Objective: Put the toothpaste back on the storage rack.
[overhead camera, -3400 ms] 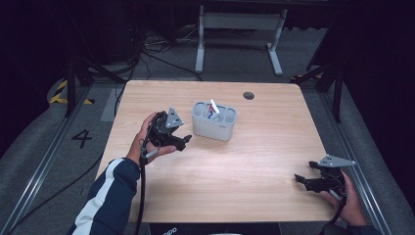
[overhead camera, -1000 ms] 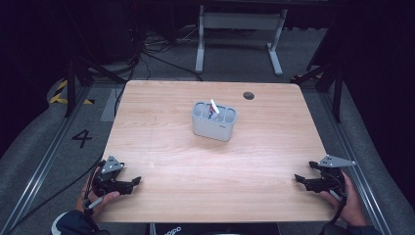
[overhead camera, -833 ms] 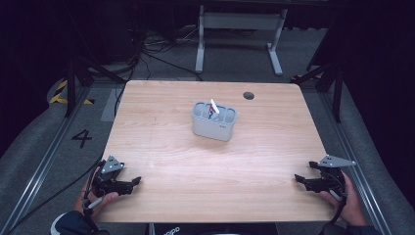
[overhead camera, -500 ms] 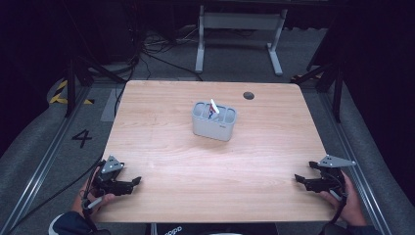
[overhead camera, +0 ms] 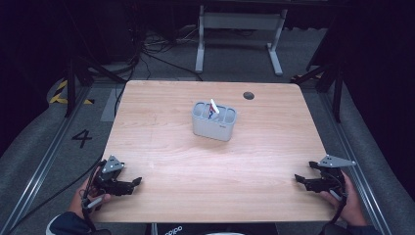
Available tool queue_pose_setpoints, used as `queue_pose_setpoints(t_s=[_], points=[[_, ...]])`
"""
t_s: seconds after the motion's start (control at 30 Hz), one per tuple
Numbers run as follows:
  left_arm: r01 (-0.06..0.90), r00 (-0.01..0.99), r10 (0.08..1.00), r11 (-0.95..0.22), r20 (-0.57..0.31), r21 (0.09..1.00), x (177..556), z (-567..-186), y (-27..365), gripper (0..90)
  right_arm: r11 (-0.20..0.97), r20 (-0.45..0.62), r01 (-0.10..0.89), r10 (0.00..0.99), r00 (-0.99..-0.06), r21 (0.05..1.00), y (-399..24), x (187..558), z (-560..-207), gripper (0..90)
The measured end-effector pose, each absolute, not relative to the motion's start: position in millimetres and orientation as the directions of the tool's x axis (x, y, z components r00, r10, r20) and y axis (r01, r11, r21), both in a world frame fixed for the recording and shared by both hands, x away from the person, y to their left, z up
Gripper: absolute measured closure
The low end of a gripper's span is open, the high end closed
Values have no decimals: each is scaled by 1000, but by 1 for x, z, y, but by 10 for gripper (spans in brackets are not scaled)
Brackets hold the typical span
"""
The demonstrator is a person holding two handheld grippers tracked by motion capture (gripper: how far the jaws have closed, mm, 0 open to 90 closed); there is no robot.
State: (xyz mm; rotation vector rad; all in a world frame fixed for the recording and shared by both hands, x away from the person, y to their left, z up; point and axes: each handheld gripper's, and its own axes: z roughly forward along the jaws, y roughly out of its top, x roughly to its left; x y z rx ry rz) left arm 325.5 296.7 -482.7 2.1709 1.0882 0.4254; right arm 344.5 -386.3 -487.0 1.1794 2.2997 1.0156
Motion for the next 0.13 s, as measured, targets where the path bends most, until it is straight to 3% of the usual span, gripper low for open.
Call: queue_pose_setpoints(t_s=[0.13], points=[[574, 634, 774, -474, 5, 668, 328, -483, 294, 21, 392, 5, 550, 811, -585, 737, -386, 344, -487, 150]])
